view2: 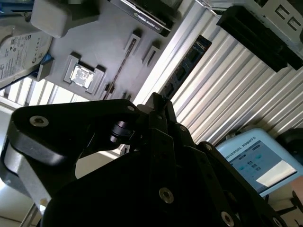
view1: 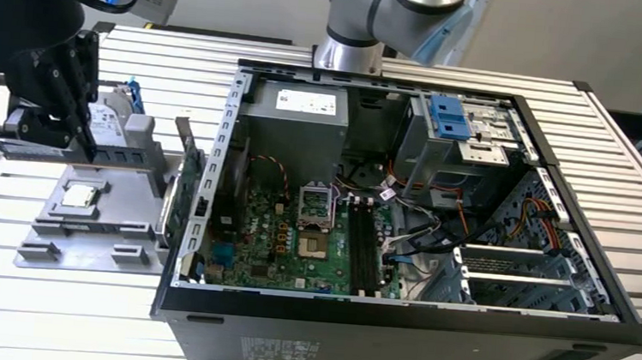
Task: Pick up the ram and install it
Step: 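Pick up the ram and move it above insertion slot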
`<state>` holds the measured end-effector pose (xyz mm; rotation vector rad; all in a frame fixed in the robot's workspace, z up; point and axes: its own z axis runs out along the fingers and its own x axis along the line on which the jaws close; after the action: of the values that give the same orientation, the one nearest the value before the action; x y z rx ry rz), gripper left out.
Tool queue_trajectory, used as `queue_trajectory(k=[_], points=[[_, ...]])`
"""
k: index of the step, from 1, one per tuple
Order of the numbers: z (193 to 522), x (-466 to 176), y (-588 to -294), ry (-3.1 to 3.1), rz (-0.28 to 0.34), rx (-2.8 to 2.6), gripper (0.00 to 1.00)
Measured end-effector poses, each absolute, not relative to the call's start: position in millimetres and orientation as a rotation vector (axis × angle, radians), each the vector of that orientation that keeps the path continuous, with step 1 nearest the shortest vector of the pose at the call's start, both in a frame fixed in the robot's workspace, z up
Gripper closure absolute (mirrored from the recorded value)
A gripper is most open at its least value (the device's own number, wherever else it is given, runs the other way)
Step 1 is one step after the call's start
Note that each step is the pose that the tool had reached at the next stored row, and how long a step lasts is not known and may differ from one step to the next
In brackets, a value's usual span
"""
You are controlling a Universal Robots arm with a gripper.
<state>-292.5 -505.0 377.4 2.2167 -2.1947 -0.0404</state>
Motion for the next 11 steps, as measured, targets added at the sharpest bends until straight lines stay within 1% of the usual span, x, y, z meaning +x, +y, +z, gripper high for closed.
queue_trajectory(k=[11], points=[[377, -278, -505, -2.195, -0.040, 2.217, 1.00]])
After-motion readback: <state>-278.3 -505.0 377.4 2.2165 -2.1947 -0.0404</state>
